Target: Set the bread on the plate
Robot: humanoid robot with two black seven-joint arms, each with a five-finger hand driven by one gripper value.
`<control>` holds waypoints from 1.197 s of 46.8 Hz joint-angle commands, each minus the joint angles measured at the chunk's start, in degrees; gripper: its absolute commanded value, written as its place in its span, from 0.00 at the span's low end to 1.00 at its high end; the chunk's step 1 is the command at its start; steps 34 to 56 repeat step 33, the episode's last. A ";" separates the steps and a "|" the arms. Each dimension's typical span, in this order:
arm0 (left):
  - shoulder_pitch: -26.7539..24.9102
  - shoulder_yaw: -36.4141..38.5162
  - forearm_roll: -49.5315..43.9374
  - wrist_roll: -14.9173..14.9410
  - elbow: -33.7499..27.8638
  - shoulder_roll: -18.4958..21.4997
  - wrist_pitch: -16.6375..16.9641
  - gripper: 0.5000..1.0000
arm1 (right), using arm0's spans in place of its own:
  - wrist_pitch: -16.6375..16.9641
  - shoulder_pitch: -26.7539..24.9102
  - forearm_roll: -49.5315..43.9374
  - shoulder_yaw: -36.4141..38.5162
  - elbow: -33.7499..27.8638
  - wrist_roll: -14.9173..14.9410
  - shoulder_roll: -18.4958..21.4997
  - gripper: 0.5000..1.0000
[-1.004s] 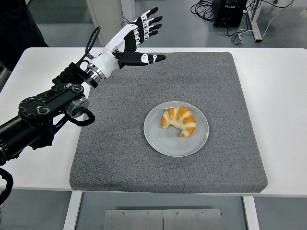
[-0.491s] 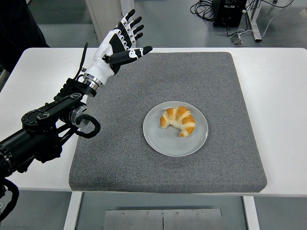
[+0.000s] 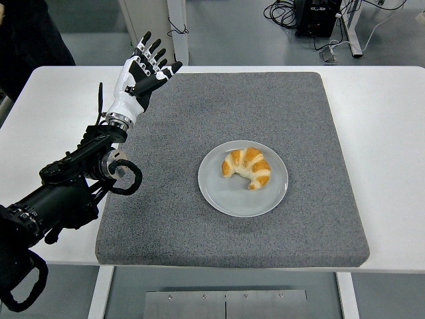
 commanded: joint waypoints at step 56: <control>-0.73 -12.91 -6.64 2.65 8.82 -3.28 -4.56 0.94 | 0.01 0.44 0.00 0.12 0.09 0.00 0.00 1.00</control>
